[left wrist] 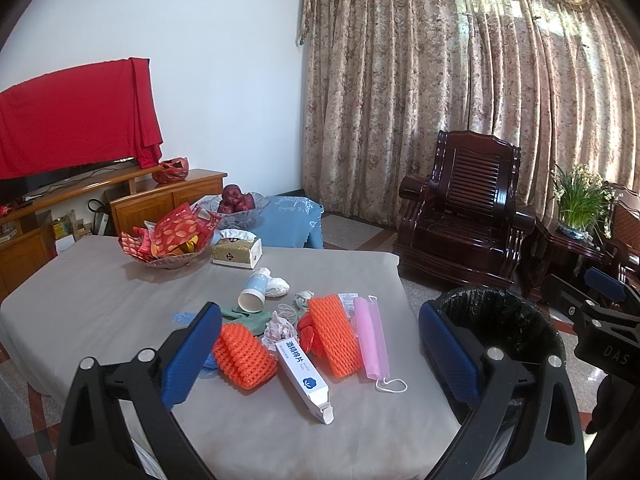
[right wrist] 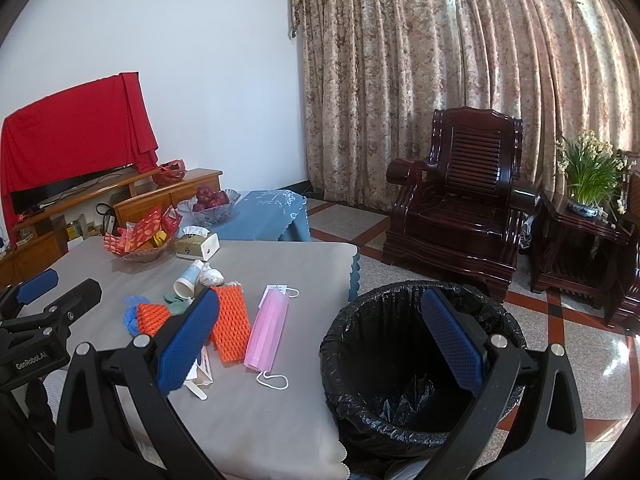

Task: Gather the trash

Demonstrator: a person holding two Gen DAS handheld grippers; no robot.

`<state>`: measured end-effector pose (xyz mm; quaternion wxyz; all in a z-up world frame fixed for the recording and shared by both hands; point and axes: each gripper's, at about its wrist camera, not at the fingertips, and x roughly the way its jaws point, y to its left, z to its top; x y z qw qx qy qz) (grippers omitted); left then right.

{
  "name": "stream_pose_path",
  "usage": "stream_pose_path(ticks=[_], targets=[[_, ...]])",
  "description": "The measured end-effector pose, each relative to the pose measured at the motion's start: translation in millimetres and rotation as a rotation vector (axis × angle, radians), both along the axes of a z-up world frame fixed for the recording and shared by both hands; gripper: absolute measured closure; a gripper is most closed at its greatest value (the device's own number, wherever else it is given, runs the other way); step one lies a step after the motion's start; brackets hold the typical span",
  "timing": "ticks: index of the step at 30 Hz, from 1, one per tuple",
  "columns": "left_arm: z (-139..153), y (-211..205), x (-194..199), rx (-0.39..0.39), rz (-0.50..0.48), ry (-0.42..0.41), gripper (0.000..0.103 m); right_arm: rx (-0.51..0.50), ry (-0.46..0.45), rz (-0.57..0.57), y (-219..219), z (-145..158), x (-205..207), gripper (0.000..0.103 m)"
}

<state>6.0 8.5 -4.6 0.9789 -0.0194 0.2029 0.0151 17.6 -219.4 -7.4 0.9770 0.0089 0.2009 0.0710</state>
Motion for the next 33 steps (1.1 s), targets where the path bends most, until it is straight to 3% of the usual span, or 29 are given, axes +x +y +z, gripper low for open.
stream_pose_path(ticks=[33], targets=[[-11, 7, 4, -0.002, 0.002, 0.011, 0.006, -0.002, 0.007, 0.002, 5, -9, 1, 0.005]])
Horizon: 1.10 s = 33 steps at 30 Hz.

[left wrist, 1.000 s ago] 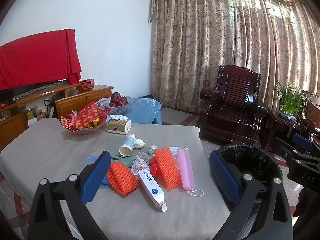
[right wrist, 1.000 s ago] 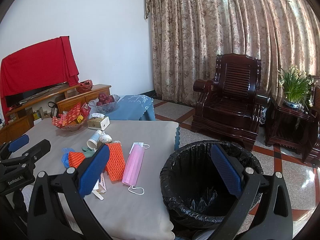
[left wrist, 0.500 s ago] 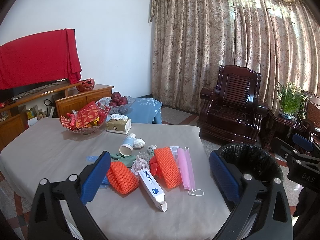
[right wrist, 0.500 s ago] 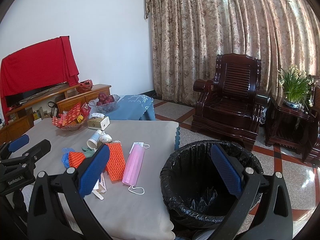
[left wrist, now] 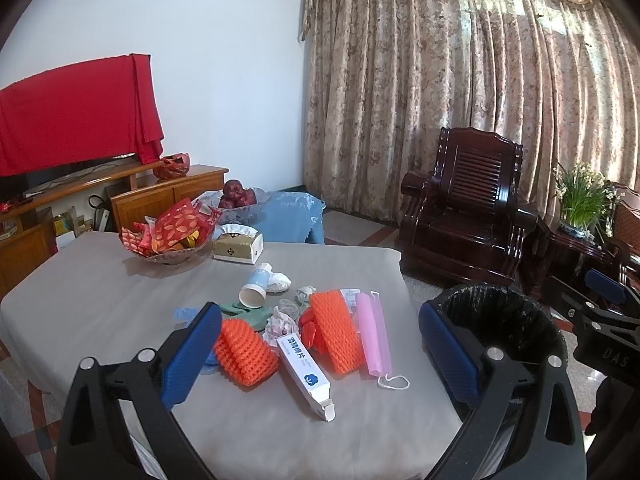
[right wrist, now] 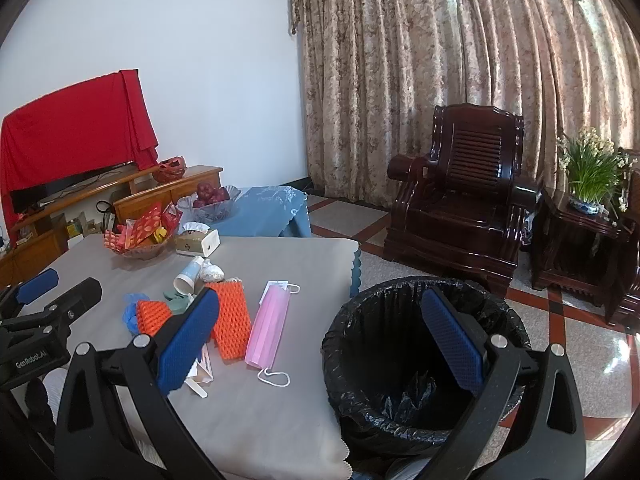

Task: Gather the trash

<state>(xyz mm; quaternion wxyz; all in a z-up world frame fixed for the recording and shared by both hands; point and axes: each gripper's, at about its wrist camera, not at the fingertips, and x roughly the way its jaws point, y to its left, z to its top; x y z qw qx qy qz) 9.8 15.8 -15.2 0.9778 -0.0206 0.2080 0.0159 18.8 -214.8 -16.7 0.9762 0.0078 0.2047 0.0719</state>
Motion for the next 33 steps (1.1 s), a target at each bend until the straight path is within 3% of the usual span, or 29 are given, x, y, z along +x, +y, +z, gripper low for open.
stream_pose_path(ticks=[13, 19, 24, 33], targets=[[-25, -1, -1, -0.01, 0.004, -0.026, 0.006, 0.014, -0.008, 0.019, 8, -19, 9, 0.005], [-58, -2, 19, -0.008, -0.02, 0.054, 0.006, 0.013, 0.028, 0.025, 14, -41, 22, 0.005], [-93, -1, 39, 0.005, 0.045, 0.095, 0.007, -0.021, 0.031, 0.019, 18, -55, 31, 0.005], [-148, -4, 78, 0.046, 0.105, 0.193, 0.016, -0.028, 0.092, 0.011, 21, -92, 66, 0.005]])
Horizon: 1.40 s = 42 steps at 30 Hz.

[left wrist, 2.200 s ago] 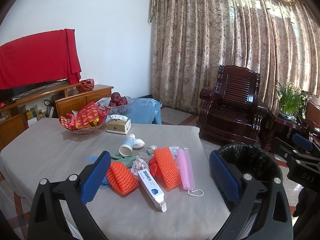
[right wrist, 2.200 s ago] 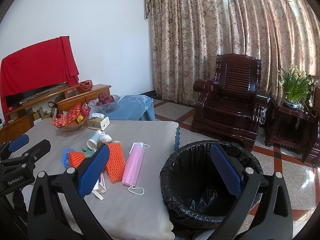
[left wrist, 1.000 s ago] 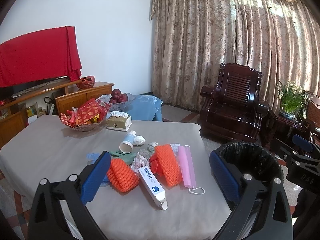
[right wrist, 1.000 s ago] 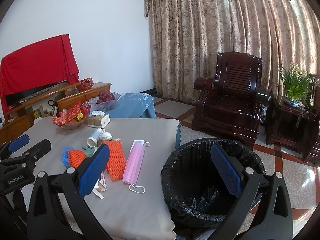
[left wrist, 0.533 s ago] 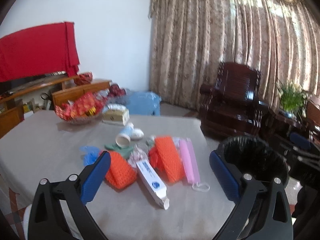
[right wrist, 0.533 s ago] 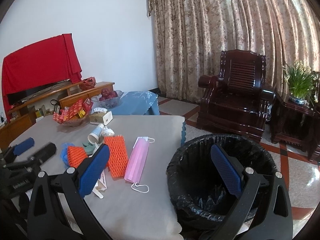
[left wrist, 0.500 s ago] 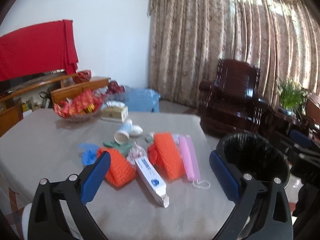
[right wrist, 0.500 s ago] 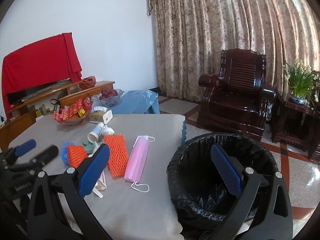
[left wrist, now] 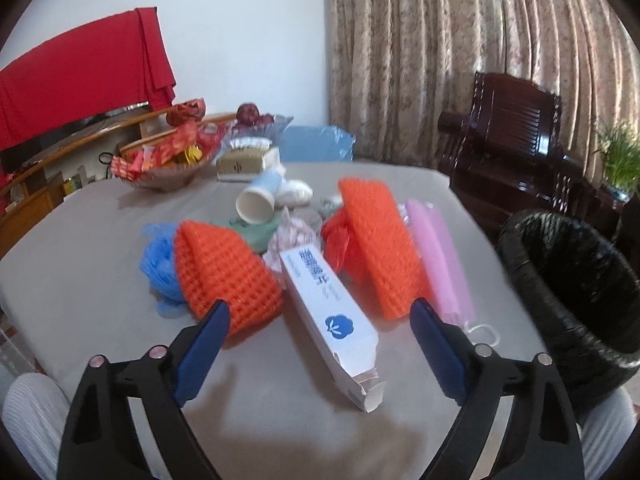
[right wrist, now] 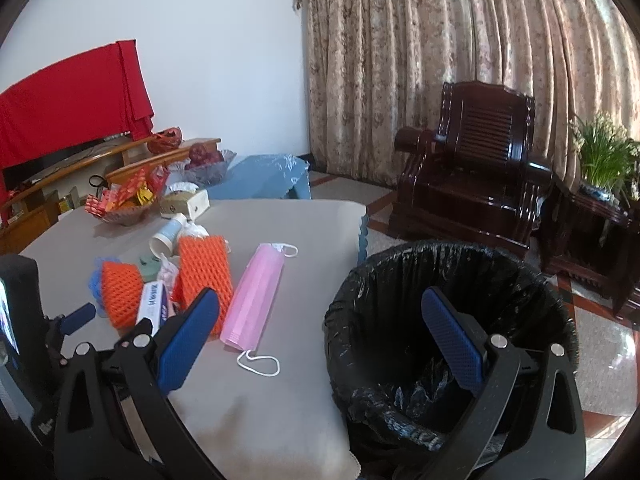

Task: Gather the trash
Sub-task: 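Grasp the white alcohol-pad box with the left tool while the right tool grasps the pink mask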

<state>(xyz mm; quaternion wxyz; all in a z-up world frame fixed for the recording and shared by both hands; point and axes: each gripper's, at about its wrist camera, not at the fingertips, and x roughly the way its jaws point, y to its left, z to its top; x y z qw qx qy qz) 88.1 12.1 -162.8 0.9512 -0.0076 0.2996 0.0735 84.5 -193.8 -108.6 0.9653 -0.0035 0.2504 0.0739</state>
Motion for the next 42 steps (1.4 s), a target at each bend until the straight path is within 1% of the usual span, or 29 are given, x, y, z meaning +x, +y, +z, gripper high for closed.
stream_pose_path(ticks=[3, 8, 11, 12, 13, 14, 17, 19, 20, 21, 22, 24, 27, 31, 32, 35, 37, 39, 41, 42], targets=[[-13, -2, 11, 0.009, 0.001, 0.036, 0.02, 0.005, 0.033, 0.004, 4, -12, 14, 0.005], [-29, -5, 26, 0.028, 0.012, 0.064, 0.023, 0.001, 0.055, 0.021, 13, -22, 30, 0.005], [-38, -5, 35, -0.004, -0.021, 0.094, 0.039, -0.004, 0.067, 0.035, 19, -24, 36, 0.005], [-39, -5, 37, -0.008, -0.031, 0.101, 0.049, -0.006, 0.07, 0.038, 20, -25, 38, 0.005], [-41, -4, 39, -0.014, -0.05, 0.113, 0.055, -0.009, 0.076, 0.044, 22, -26, 40, 0.005], [-41, -3, 39, -0.016, -0.057, 0.114, 0.055, -0.011, 0.08, 0.053, 25, -28, 41, 0.005], [-38, 1, 36, -0.024, -0.063, 0.1, 0.061, -0.021, 0.1, 0.076, 35, -35, 47, 0.006], [-34, 5, 33, -0.025, -0.068, 0.09, 0.066, -0.029, 0.115, 0.09, 44, -41, 52, 0.011], [-31, 6, 31, -0.024, -0.077, 0.082, 0.066, -0.028, 0.126, 0.102, 49, -44, 54, 0.017], [-30, 7, 30, -0.022, -0.081, 0.077, 0.069, -0.024, 0.142, 0.117, 54, -49, 57, 0.022], [-28, 10, 28, -0.016, -0.086, 0.07, 0.074, -0.028, 0.155, 0.127, 59, -53, 59, 0.023], [-28, 15, 28, -0.026, -0.091, 0.076, 0.074, -0.036, 0.174, 0.148, 68, -59, 64, 0.028], [-31, 21, 28, -0.029, -0.088, 0.083, 0.074, -0.061, 0.208, 0.18, 83, -72, 74, 0.032], [-34, 20, 30, -0.03, -0.094, 0.085, 0.073, -0.049, 0.257, 0.159, 84, -84, 89, 0.033], [-35, 20, 31, -0.034, -0.093, 0.091, 0.073, -0.05, 0.273, 0.15, 84, -87, 93, 0.036], [-41, 22, 36, -0.052, -0.087, 0.117, 0.072, -0.039, 0.339, 0.167, 83, -97, 104, 0.047], [-44, 22, 37, -0.057, -0.088, 0.126, 0.072, -0.019, 0.379, 0.207, 85, -101, 109, 0.059], [-44, 21, 37, -0.065, -0.09, 0.127, 0.073, -0.004, 0.395, 0.249, 88, -102, 110, 0.086], [-43, 20, 37, -0.068, -0.097, 0.131, 0.074, 0.002, 0.39, 0.292, 92, -99, 107, 0.096], [-42, 21, 38, -0.067, -0.1, 0.13, 0.074, -0.001, 0.382, 0.299, 93, -97, 104, 0.099]])
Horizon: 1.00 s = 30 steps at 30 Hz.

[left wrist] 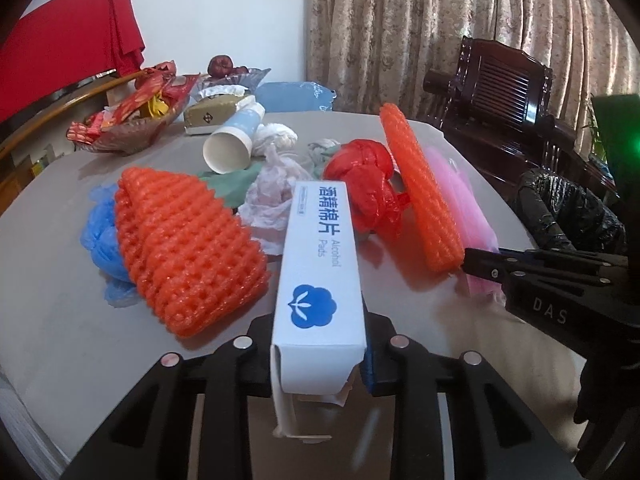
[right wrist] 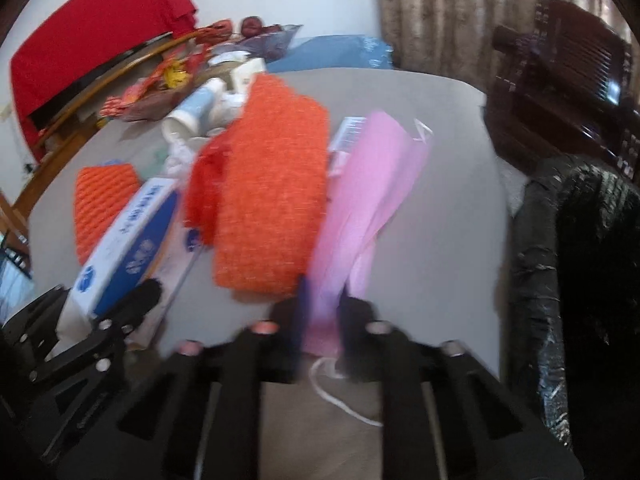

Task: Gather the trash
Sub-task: 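Grasp the white alcohol-pad box with the left tool while the right tool grasps the pink mask, then carry box and mask over the black bin and open both tools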

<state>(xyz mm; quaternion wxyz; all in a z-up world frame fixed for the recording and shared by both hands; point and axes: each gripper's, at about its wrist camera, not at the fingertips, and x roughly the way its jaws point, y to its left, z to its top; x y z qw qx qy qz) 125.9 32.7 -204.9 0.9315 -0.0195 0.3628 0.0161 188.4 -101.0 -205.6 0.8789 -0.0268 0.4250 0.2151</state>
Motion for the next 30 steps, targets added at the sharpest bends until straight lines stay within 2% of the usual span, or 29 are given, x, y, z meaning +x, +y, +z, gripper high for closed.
stream_pose_path(ticks=[5, 10, 17, 23, 30], targets=[[15, -4, -7, -0.002, -0.025, -0.038, 0.074, 0.022, -0.07, -0.008, -8, 30, -16, 0.1], [45, -3, -16, -0.027, -0.023, -0.095, 0.074, 0.05, -0.164, -0.017, -28, 72, -36, 0.1], [93, -30, -16, -0.034, -0.102, -0.193, 0.074, 0.079, -0.251, -0.117, -84, 118, -55, 0.1], [110, -79, 5, -0.078, -0.21, -0.215, 0.074, 0.034, -0.293, -0.248, -150, 130, -65, 0.099], [110, -146, 31, -0.103, -0.324, -0.213, 0.074, -0.015, -0.28, -0.369, -210, 113, -63, 0.099]])
